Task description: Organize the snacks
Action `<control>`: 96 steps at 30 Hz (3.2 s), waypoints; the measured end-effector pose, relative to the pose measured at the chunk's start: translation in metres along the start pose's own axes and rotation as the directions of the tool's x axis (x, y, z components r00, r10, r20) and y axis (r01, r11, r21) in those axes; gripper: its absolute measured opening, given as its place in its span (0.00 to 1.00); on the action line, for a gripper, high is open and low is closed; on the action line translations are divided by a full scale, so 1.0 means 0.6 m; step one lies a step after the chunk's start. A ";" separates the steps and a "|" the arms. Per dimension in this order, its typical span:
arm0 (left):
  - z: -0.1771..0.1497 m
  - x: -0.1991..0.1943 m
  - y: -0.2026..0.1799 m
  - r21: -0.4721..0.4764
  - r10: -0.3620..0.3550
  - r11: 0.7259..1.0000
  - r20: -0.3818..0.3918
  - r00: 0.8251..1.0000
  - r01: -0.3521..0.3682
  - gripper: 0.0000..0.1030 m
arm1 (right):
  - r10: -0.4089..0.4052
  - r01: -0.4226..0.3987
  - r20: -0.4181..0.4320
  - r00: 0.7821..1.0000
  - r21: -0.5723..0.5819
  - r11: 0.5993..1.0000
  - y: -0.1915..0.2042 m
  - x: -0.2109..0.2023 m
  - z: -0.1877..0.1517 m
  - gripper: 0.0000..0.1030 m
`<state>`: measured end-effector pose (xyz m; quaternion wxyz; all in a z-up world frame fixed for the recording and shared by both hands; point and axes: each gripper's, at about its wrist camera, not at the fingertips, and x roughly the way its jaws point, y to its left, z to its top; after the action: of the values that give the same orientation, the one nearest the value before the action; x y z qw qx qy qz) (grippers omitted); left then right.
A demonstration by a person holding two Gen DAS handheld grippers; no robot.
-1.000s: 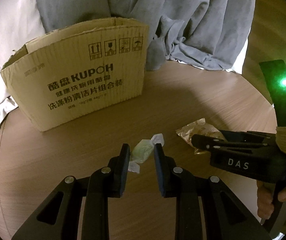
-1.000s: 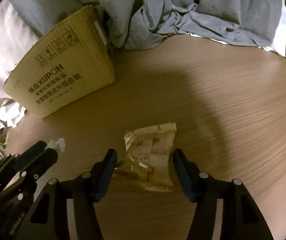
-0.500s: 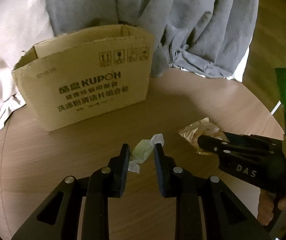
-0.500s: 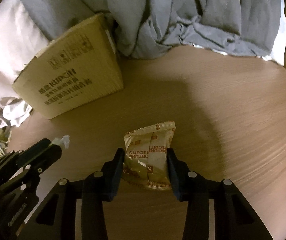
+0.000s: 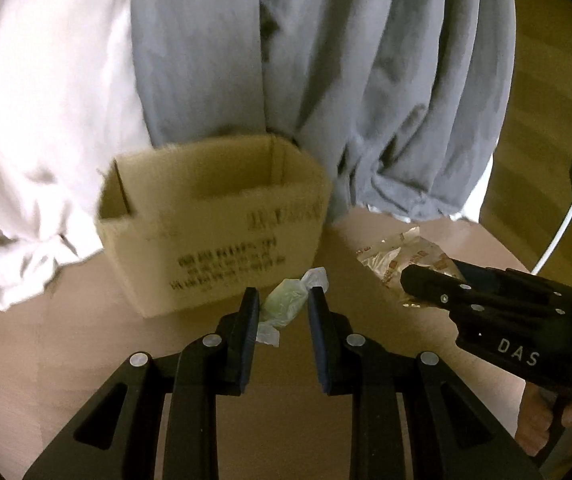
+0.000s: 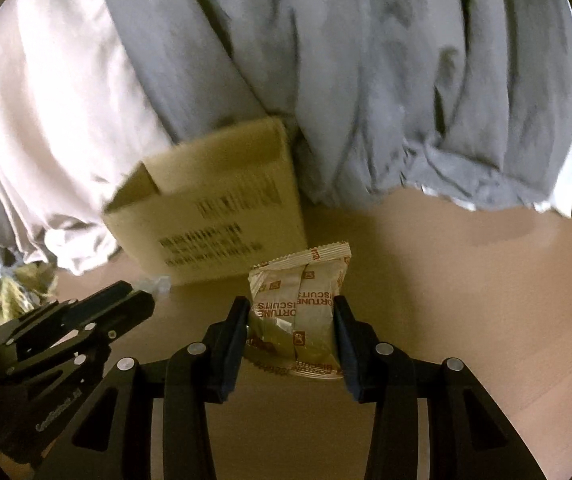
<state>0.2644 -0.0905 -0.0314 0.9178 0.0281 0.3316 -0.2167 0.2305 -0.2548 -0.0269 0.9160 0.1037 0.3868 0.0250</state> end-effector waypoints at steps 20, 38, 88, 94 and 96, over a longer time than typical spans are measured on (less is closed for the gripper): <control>0.127 -0.085 0.058 0.009 0.090 0.996 0.227 0.970 -0.094 0.25 | 0.098 -0.066 0.210 0.973 -0.154 0.986 0.101 -0.048 0.131 0.41; 0.205 0.014 0.124 -0.016 0.126 0.992 0.145 0.981 -0.125 0.25 | 0.127 -0.089 0.166 0.978 -0.220 0.972 0.137 0.039 0.237 0.42; 0.086 -0.169 0.087 -0.146 0.329 0.941 0.193 0.924 -0.305 1.00 | -0.008 0.052 0.243 0.970 -0.177 0.983 0.125 -0.082 0.152 0.81; 0.038 -0.226 0.043 -0.117 0.359 0.933 0.214 0.908 -0.341 1.00 | 0.002 0.041 0.245 0.970 -0.171 0.984 0.117 -0.139 0.091 0.81; 0.027 -0.239 0.032 -0.106 0.368 0.929 0.220 0.903 -0.353 1.00 | 0.011 0.027 0.237 0.972 -0.155 0.988 0.108 -0.152 0.072 0.81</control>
<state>0.1833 -0.0220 0.0684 0.9752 0.0337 0.2159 -0.0342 0.1994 -0.2104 0.0802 0.9610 0.0320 0.2721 0.0391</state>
